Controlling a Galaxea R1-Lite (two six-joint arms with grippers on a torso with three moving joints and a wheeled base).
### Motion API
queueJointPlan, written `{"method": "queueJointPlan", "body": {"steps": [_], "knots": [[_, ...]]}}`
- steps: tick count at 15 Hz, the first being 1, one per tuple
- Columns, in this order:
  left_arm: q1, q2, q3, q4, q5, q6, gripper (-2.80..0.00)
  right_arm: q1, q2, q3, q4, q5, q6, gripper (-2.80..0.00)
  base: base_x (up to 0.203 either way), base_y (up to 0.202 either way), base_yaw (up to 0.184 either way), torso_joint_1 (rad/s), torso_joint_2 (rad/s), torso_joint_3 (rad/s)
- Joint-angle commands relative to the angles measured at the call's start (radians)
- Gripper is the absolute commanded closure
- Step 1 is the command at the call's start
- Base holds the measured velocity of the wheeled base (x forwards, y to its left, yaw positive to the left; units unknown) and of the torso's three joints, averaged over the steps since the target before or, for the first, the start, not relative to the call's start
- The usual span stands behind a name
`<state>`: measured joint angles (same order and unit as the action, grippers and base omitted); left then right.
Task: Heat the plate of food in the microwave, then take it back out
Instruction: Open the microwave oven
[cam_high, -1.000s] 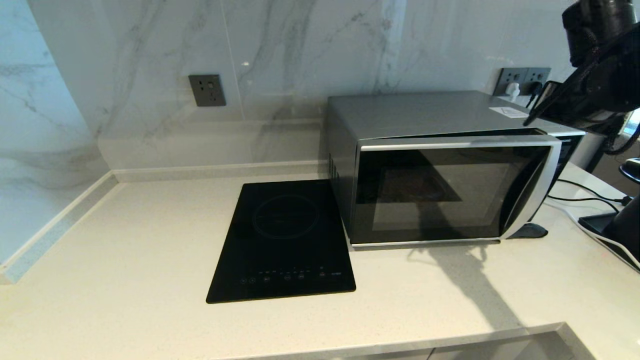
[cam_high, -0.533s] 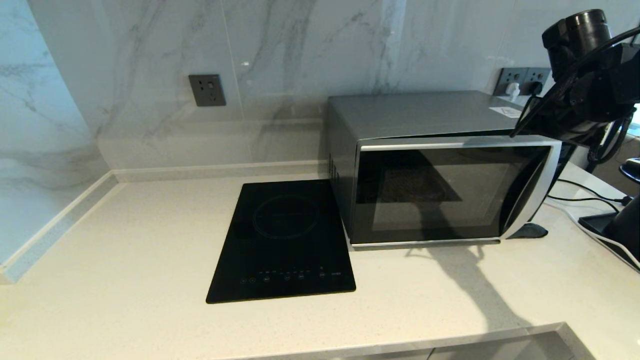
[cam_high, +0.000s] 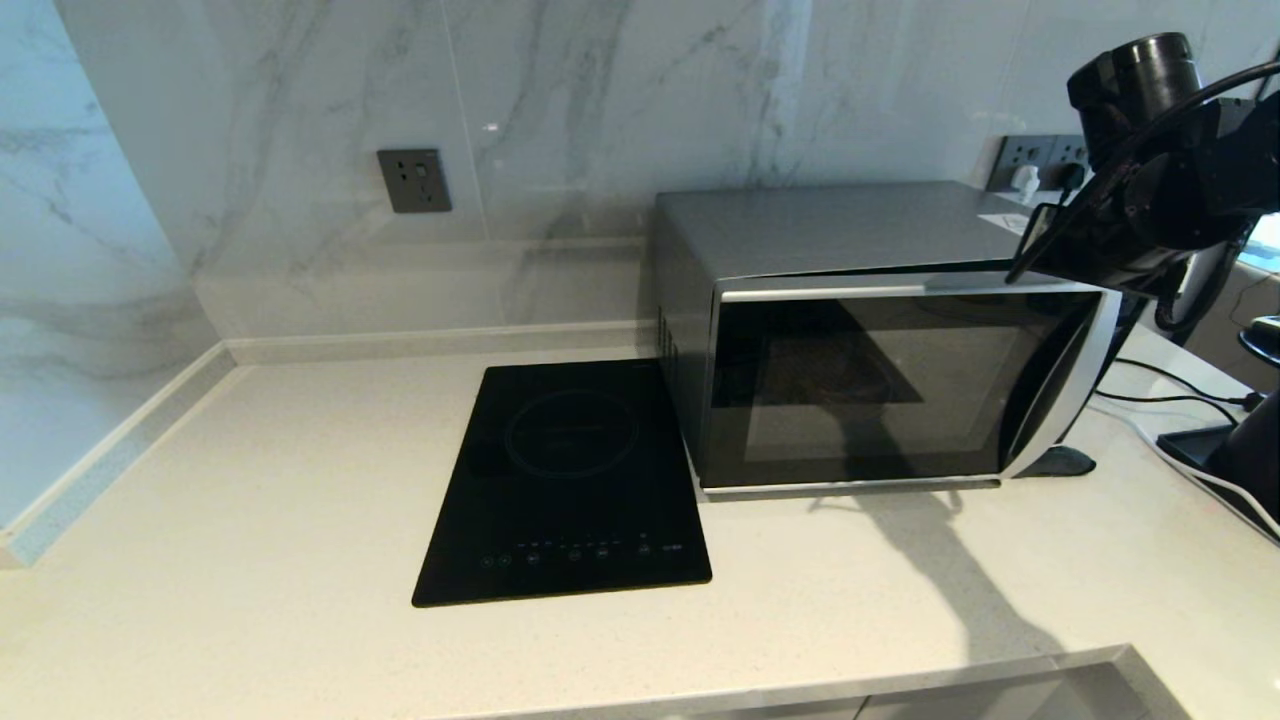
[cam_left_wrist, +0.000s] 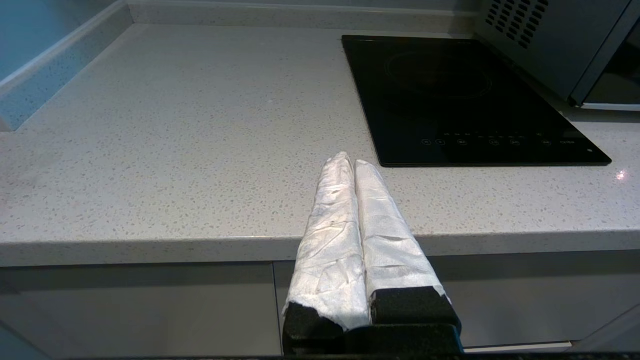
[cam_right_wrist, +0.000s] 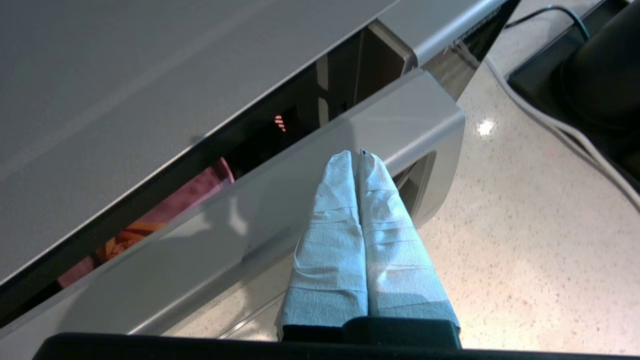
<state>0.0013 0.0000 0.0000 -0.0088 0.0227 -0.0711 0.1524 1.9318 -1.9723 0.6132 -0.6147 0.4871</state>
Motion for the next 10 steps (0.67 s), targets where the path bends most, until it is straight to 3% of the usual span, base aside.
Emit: {"method": "queueJointPlan", "body": {"steps": [1,5,10], "knots": [[0.000,0.002,0.000,0.000,0.000,-0.001,0.00,-0.013,0.008,-0.002,-0.033,-0.001,-0.019,0.00,0.000,0.000,0.000,0.000,0.00,0.000],[0.000,0.002,0.000,0.000,0.000,-0.001,0.00,-0.045,0.018,0.000,-0.148,-0.001,-0.121,0.00,0.000,0.000,0.000,0.000,0.00,0.000],[0.000,0.002,0.000,0.000,0.000,-0.001,0.00,-0.065,0.028,0.006,-0.148,0.042,-0.126,0.00,0.000,0.000,0.000,0.000,0.00,0.000]]}}
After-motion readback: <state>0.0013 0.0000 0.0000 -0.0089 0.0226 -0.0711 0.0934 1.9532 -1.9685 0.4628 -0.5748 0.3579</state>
